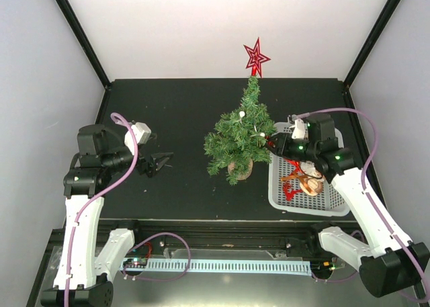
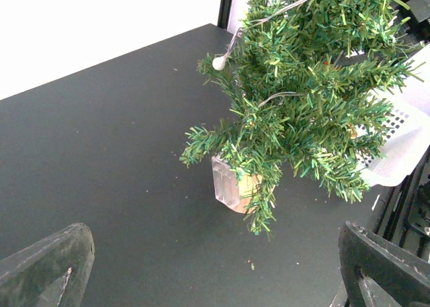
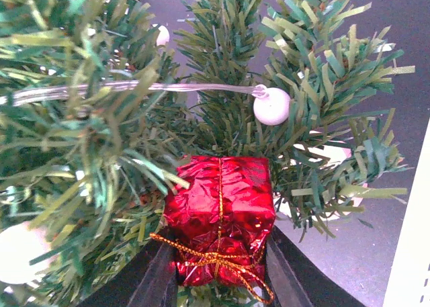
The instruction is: Decorate the small christmas tree
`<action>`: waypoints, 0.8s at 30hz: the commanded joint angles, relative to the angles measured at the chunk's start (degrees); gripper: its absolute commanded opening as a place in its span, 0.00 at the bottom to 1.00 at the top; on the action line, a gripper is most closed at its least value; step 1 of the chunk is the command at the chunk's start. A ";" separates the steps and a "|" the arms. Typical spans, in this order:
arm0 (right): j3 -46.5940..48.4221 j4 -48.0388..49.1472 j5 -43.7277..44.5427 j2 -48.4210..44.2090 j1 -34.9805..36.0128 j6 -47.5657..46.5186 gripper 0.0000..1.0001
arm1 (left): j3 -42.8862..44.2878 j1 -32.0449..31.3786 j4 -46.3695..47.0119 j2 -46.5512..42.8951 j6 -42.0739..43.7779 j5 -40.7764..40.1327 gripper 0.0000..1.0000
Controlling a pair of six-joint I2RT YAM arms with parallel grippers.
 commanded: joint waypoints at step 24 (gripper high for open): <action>3.88 0.90 1.21 3.62 1.53 -2.73 0.50 | -0.58 0.55 1.52 -0.45 -0.27 1.47 0.99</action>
